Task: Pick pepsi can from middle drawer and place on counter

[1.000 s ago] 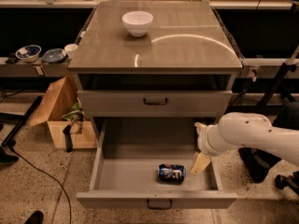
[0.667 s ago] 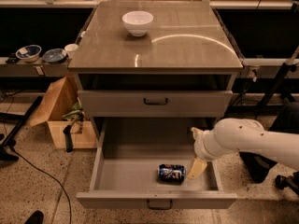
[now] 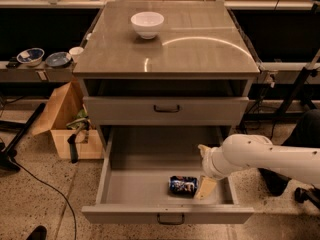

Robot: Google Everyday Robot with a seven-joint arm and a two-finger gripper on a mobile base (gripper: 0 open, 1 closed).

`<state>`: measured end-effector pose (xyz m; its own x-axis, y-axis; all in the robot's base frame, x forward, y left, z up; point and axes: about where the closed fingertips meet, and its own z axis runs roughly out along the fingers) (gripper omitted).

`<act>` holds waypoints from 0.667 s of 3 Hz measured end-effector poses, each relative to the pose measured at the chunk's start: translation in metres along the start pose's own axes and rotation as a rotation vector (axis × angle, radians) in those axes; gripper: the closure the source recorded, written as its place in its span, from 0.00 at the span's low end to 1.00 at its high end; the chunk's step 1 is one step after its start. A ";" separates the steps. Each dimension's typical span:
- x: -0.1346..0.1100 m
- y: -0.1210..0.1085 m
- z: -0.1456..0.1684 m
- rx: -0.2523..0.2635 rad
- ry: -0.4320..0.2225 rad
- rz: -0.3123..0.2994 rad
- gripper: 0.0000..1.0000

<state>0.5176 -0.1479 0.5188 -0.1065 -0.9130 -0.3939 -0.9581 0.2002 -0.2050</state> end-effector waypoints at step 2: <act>-0.014 0.021 0.032 -0.075 -0.084 -0.003 0.00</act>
Offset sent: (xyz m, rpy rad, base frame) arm -0.0144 0.0346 -0.0322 0.1077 0.0665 0.0620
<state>0.5074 -0.1191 0.4911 -0.0842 -0.8799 -0.4676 -0.9760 0.1674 -0.1394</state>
